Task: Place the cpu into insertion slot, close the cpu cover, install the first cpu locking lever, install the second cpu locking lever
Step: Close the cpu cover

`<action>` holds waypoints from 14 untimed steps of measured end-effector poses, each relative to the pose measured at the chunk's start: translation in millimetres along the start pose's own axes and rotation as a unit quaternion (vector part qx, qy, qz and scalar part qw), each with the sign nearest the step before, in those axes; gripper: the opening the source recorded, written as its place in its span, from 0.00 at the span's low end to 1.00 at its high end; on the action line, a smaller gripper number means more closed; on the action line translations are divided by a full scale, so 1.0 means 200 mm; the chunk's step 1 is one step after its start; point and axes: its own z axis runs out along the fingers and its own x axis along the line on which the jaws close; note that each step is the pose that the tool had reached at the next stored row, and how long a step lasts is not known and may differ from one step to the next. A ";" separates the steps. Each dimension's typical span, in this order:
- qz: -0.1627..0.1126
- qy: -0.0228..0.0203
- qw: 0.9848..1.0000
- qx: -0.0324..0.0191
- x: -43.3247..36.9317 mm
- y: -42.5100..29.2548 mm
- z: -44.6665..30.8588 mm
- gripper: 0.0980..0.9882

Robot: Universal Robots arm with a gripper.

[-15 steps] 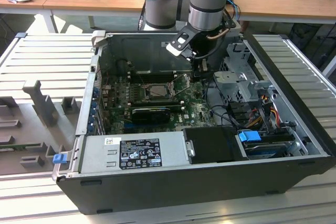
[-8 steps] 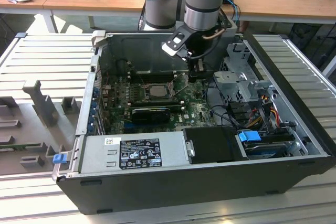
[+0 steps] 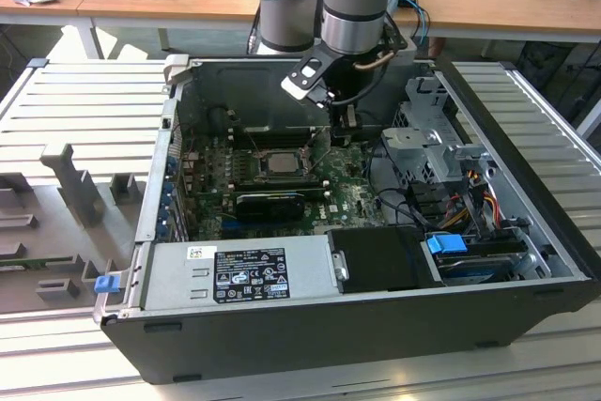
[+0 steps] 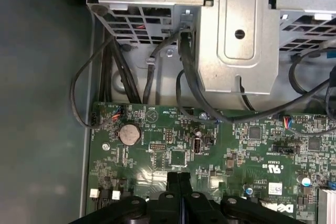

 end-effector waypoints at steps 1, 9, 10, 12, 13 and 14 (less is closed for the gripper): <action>0.000 0.000 1.000 0.000 0.000 -0.011 -0.001 0.01; 0.000 0.000 1.000 0.000 0.005 -0.096 -0.005 0.01; 0.000 0.000 1.000 0.000 0.005 -0.105 -0.005 0.01; 0.000 0.000 1.000 0.000 0.007 -0.125 -0.006 0.01; 0.000 0.000 1.000 0.000 0.007 -0.133 -0.007 0.01; 0.000 0.000 1.000 0.000 0.007 -0.143 -0.007 0.01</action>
